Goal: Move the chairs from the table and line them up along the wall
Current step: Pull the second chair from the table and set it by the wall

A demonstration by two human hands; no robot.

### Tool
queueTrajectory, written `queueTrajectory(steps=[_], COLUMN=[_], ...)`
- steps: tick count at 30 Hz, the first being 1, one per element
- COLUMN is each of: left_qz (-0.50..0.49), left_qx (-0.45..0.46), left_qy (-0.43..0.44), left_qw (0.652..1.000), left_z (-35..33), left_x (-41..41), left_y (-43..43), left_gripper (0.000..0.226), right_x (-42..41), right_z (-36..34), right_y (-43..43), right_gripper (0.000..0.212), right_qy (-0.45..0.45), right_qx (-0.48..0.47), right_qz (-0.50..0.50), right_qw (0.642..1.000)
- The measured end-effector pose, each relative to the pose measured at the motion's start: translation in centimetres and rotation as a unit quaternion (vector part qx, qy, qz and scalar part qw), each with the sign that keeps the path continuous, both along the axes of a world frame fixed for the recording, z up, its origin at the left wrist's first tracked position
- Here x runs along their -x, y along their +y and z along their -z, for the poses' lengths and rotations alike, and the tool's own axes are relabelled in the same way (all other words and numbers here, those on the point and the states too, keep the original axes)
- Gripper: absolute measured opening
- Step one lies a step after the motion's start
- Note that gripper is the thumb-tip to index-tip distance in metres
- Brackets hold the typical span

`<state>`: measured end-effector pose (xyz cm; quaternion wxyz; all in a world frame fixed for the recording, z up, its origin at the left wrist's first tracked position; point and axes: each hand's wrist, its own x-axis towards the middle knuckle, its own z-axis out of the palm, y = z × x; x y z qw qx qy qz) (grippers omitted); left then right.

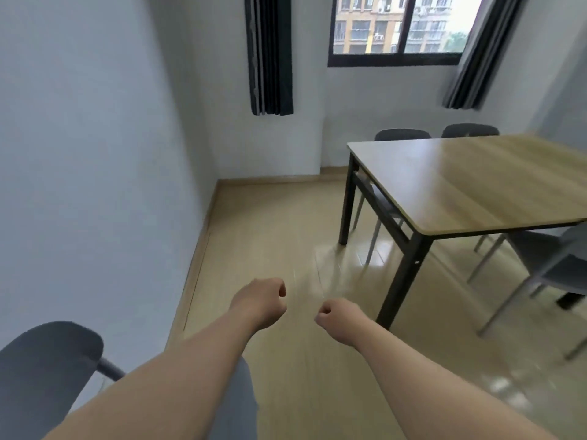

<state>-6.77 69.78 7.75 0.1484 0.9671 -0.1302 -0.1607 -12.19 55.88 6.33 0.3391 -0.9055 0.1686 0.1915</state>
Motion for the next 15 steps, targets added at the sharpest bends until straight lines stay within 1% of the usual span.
queueTrajectory(steps=[3, 8, 11, 15], left_qz=[0.042, 0.117, 0.166, 0.226], left_qx=[0.010, 0.063, 0.089, 0.090], left_qy=[-0.009, -0.032, -0.030, -0.036], left_qw=[0.999, 0.991, 0.982, 0.969], left_z=[-1.3, -3.3, -4.0, -4.5], left_x=[1.1, 3.9, 5.9, 8.2], left_y=[-8.9, -23.3, -30.6, -40.1], left_gripper=[0.033, 0.029, 0.027, 0.032], right_x=[2.3, 6.9, 10.1, 14.0], right_z=[-1.2, -2.7, -3.6, -3.9], right_y=[-8.4, -21.5, -28.2, -36.6], right_gripper=[0.033, 0.027, 0.029, 0.025], right_qy=[-0.028, -0.067, -0.076, -0.078], right_qx=[-0.005, -0.007, 0.010, 0.019], right_qz=[0.063, 0.180, 0.222, 0.279], right_qw=[0.998, 0.981, 0.972, 0.957])
